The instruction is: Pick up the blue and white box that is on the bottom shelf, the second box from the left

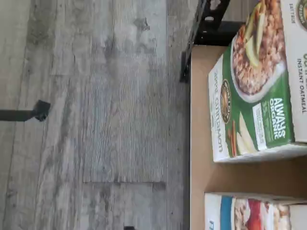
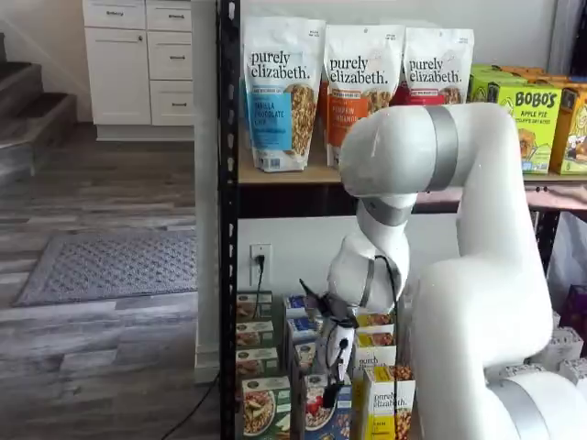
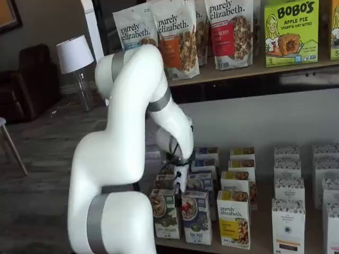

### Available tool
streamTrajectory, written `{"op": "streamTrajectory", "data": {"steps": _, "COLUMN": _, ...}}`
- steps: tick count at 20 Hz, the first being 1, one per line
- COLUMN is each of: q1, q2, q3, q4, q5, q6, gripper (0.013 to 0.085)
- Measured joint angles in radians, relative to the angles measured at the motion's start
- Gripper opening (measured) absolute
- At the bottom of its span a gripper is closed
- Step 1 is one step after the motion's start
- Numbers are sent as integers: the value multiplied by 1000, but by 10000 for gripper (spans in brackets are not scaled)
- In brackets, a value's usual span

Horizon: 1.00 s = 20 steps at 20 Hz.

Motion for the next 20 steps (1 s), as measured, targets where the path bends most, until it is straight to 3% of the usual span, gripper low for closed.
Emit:
{"op": "streamTrajectory", "data": {"steps": 3, "q1": -5, "q2": -8, "q3": 10, "q4": -28, "q5": 1, "q6": 19, "gripper": 850}}
{"op": "streamTrajectory", "data": {"steps": 7, "q1": -10, "q2": -18, "q3": 28, "q4": -8, "q5": -15, "q6": -5, "gripper": 850}}
{"op": "streamTrajectory", "data": {"steps": 20, "q1": 9, "q2": 13, "q3": 29, "q4": 257, "q5": -153, "q6": -237, "gripper": 850}}
